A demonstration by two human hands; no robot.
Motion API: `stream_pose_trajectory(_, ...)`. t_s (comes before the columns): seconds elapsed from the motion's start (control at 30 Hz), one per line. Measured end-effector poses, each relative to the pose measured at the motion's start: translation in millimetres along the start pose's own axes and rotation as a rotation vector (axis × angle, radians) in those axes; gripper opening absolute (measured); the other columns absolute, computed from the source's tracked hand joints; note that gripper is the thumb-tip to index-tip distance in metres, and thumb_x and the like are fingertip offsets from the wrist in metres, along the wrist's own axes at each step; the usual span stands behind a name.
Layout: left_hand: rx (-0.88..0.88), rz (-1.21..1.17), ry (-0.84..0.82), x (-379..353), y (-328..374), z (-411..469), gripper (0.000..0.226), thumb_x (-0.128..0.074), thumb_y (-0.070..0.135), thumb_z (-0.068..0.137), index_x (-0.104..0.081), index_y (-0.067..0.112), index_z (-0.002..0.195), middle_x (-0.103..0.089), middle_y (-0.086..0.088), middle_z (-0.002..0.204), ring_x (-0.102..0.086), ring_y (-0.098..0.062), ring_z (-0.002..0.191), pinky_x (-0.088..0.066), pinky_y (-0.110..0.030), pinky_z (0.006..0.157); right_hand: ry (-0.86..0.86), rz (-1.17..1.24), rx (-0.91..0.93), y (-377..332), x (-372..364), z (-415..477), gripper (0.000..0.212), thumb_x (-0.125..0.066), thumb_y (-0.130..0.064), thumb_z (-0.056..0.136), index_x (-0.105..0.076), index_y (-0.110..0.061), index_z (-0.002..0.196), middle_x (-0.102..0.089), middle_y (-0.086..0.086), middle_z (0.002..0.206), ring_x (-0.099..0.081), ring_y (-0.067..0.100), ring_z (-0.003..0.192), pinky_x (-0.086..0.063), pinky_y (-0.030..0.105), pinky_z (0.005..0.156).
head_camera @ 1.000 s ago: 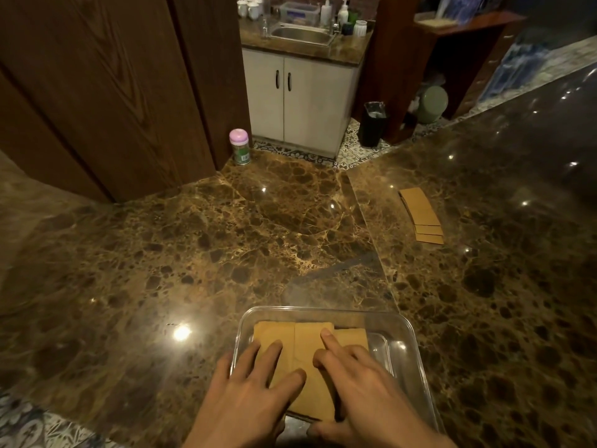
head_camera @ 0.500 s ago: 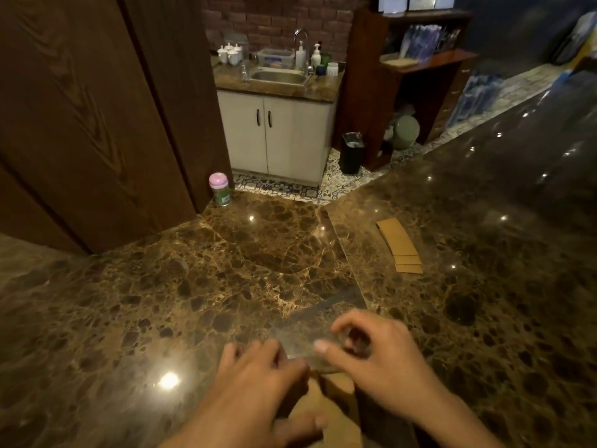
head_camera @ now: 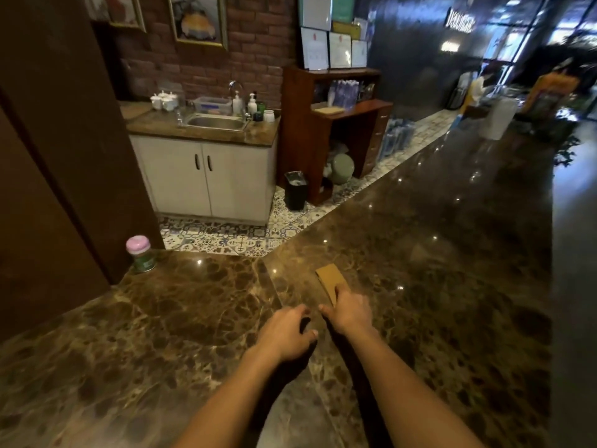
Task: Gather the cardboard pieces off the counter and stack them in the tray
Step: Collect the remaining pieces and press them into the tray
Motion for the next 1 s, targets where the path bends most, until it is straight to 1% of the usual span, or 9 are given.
stream_pose_trajectory(0.13,0.073,-0.168,0.062,-6.1,2.9,21.0,0.047,-0.067,0.041,0.089,-0.059,0.020,0.130,-0.069,-0.004,0.123,-0.063,-0.023,0.117,-0.048,-0.031,0.096,0.045,-0.076,0.024,5.5,6.3,11.6,0.046,-0.061,-0.043,0.099,-0.051,-0.017,0.137,-0.066,0.017,0.130,-0.054,0.040,0.127,-0.049,0.045,0.102)
stream_pose_trajectory(0.3,0.232,-0.523,0.104,-14.6,0.5,29.6,0.026,-0.071,0.043,0.086,-0.061,0.022,0.098,-0.067,0.001,0.089,-0.065,-0.018,0.086,-0.051,-0.034,0.083,-0.019,-0.013,-0.009,6.8,2.8,18.3,0.060,-0.067,-0.036,0.095,-0.041,-0.015,0.145,-0.056,0.018,0.140,-0.051,0.038,0.132,-0.047,0.048,0.108)
stream_pose_trajectory(0.43,0.310,-1.031,0.093,-16.5,1.8,28.4,0.049,-0.072,0.065,0.072,-0.063,0.022,0.094,-0.068,-0.001,0.089,-0.064,-0.016,0.082,-0.059,-0.042,0.081,-0.233,0.744,-0.034,5.8,6.4,-1.5,0.045,-0.074,-0.031,0.093,-0.058,-0.015,0.131,-0.070,0.009,0.122,-0.067,0.026,0.111,-0.055,0.037,0.086)
stream_pose_trajectory(0.6,0.165,-1.347,0.030,12.2,16.4,2.7,0.036,-0.082,0.039,0.081,-0.056,0.020,0.098,-0.069,-0.006,0.079,-0.070,-0.021,0.074,-0.055,-0.031,0.059,-0.510,1.302,0.087,-11.5,30.3,-68.0,0.031,-0.065,-0.009,0.100,-0.059,-0.010,0.131,-0.075,0.024,0.118,-0.073,0.037,0.106,-0.060,0.038,0.091)
stream_pose_trajectory(0.67,0.090,-1.342,0.026,30.0,22.0,-15.8,0.035,-0.080,0.031,0.084,-0.055,0.021,0.106,-0.070,-0.010,0.083,-0.071,-0.024,0.076,-0.056,-0.034,0.062,-0.505,1.278,0.186,-13.6,39.6,-86.0,0.034,-0.067,-0.013,0.099,-0.060,-0.012,0.133,-0.075,0.023,0.119,-0.073,0.036,0.112,-0.055,0.046,0.104)
stream_pose_trajectory(0.77,-0.030,-1.327,0.017,60.4,30.5,-44.4,0.060,-0.074,0.020,0.091,-0.047,0.049,0.136,-0.077,-0.015,0.091,-0.077,-0.027,0.085,-0.058,-0.034,0.070,-0.488,1.157,0.381,-15.9,53.0,-112.8,0.047,-0.077,-0.017,0.093,-0.059,-0.021,0.136,-0.071,0.017,0.129,-0.069,0.027,0.122,-0.052,0.043,0.110)
stream_pose_trajectory(0.83,-0.071,-1.376,-0.043,77.1,32.1,-57.7,0.075,-0.064,0.009,0.096,-0.032,0.057,0.145,-0.074,-0.026,0.089,-0.078,-0.027,0.080,-0.059,-0.037,0.069,-0.462,0.995,0.553,-18.7,59.7,-130.0,0.072,-0.089,-0.021,0.082,-0.052,-0.030,0.143,-0.061,-0.001,0.144,-0.063,0.015,0.130,-0.052,0.033,0.109)
stream_pose_trajectory(0.9,-0.082,-1.403,-0.107,88.3,31.6,-67.9,0.078,-0.065,0.008,0.095,-0.035,0.061,0.144,-0.061,-0.038,0.106,-0.076,-0.037,0.095,-0.056,-0.057,0.087,-0.269,0.660,0.687,-21.6,66.6,-139.1,0.091,-0.096,-0.048,0.065,-0.046,-0.048,0.141,-0.039,-0.023,0.153,-0.045,-0.010,0.136,-0.043,0.009,0.105)
stream_pose_trajectory(1.0,-0.092,-1.366,-0.163,94.0,30.6,-78.0,0.063,-0.072,0.016,0.090,-0.051,0.058,0.132,-0.071,-0.021,0.116,-0.072,-0.036,0.097,-0.053,-0.061,0.086,-0.016,0.494,0.772,-28.6,78.0,-142.3,0.079,-0.094,-0.064,0.052,-0.056,-0.048,0.120,-0.031,-0.033,0.148,-0.034,-0.023,0.131,-0.037,-0.001,0.093)
Point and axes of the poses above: each hand's wrist, its own z-axis towards the middle knuckle, its own x-axis out of the back of the hand, y = z × x, the point moved 3 cm from there along z, towards the middle knuckle
